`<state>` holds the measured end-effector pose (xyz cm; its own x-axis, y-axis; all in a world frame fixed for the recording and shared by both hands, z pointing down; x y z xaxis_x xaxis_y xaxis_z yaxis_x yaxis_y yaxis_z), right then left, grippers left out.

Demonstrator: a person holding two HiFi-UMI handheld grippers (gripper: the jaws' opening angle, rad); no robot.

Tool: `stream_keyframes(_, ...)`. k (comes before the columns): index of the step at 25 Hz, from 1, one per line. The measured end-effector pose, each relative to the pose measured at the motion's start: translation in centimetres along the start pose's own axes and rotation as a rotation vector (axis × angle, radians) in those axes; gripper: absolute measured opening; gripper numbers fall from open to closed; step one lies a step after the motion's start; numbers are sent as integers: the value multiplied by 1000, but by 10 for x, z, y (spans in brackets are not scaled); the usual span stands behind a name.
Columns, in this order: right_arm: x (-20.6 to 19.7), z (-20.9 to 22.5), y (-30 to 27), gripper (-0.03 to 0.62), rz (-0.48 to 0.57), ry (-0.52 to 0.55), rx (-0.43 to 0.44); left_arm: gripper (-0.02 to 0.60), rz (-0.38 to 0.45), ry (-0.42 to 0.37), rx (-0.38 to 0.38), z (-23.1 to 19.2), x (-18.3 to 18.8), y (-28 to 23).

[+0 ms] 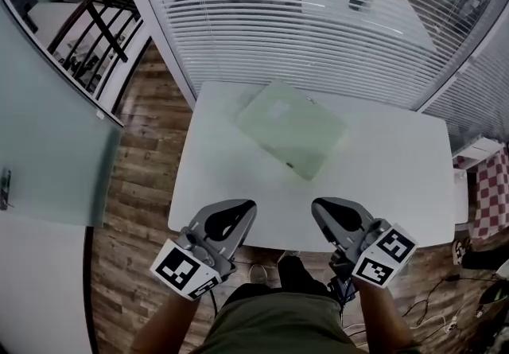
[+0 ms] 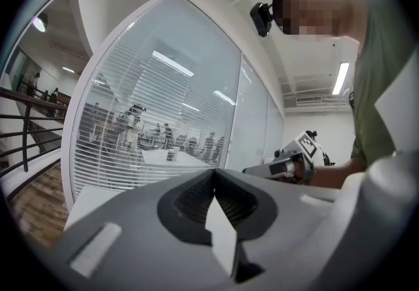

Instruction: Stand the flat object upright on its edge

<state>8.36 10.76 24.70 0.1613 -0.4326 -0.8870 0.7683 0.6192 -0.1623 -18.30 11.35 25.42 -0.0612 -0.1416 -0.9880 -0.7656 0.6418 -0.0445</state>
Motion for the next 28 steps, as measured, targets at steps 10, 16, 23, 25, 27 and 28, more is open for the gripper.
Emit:
stream_keyframes(10,19,71,-8,9,-39,-17,31,0,-58,39,49,-15,-15,-66)
stream_keyframes(16,30,112,-10,9,-54,-22,43,0,-92,57,72,-16,-23,-99)
stream_keyframes(23,37,156,-12,9,-79,-15,44,0,-122,75,100,-18,-34,-131)
stream_keyframes(25,37,169,-15,9,-86,-19,44,0,-138,85,114,-20,-39,-139)
stream_keyframes(27,36,180,-17,9,-93,-24,44,0,-152,96,131,-22,-43,-144)
stream_keyframes(28,35,185,-19,10,-98,-25,44,0,-155,102,140,-23,-46,-146)
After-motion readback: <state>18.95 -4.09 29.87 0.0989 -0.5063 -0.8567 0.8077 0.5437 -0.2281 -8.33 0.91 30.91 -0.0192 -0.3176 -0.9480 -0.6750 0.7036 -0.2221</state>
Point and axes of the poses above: the fingertips, and each gripper's own axes: y backward along the fingers, z to its right, x out of its top, the point moved 10 cm from there along y, backward along the fingers, and after that the axes turned 1 degree about -y, right-handed, at the moved point
